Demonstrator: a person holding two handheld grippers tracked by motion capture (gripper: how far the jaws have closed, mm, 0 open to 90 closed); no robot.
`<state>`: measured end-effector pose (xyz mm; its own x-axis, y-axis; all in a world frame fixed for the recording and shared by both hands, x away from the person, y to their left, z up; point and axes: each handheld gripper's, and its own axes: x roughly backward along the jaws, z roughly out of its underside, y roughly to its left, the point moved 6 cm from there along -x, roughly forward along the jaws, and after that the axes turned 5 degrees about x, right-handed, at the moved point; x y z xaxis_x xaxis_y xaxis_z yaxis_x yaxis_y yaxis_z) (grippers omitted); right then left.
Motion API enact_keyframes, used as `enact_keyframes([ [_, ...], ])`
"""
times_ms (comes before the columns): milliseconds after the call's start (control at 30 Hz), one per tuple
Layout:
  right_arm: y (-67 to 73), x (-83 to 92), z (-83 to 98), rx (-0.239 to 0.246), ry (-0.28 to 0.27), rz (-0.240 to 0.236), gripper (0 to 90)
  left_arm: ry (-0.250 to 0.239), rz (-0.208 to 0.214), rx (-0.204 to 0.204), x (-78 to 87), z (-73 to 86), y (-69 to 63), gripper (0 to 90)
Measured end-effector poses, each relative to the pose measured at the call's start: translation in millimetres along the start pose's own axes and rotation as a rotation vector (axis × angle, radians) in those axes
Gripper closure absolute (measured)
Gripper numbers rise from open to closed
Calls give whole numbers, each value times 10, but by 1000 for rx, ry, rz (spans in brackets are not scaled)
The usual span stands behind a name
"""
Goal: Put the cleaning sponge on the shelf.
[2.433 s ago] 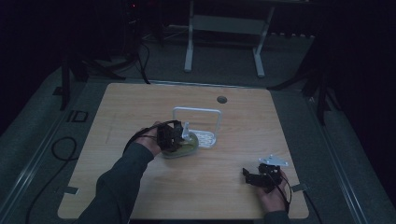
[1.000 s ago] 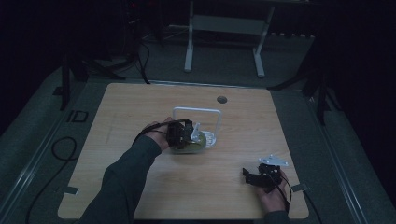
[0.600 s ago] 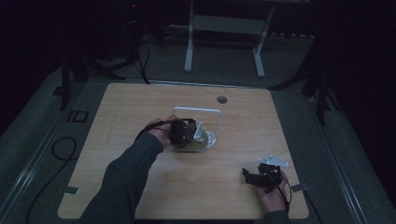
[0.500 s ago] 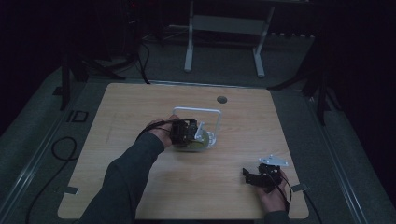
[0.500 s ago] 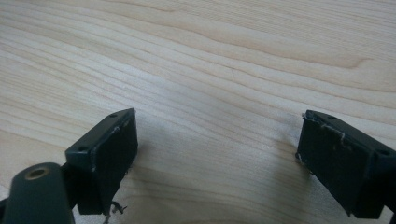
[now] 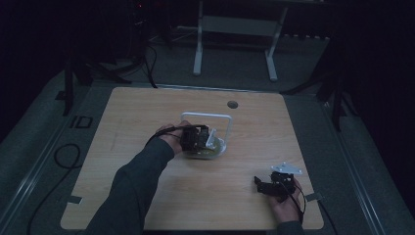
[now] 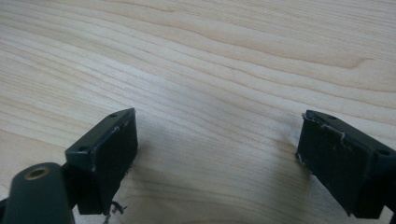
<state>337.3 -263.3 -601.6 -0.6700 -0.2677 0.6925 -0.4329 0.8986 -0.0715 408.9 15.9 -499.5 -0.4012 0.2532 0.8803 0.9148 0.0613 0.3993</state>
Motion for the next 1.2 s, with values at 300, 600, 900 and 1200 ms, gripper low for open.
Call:
enact_keyframes([
  [300, 0, 0, 0, 0, 0, 0, 118, 12, -8, -17, -19, -64, 34, 717],
  [600, 0, 0, 0, 0, 0, 0, 118, 26, -25, -41, -54, -101, 56, 717],
  [900, 0, 0, 0, 0, 0, 0, 118, 47, -44, -35, -127, -84, 89, 716],
  [1200, 0, 0, 0, 0, 0, 0, 118, 56, -59, -31, -178, -97, 95, 716],
])
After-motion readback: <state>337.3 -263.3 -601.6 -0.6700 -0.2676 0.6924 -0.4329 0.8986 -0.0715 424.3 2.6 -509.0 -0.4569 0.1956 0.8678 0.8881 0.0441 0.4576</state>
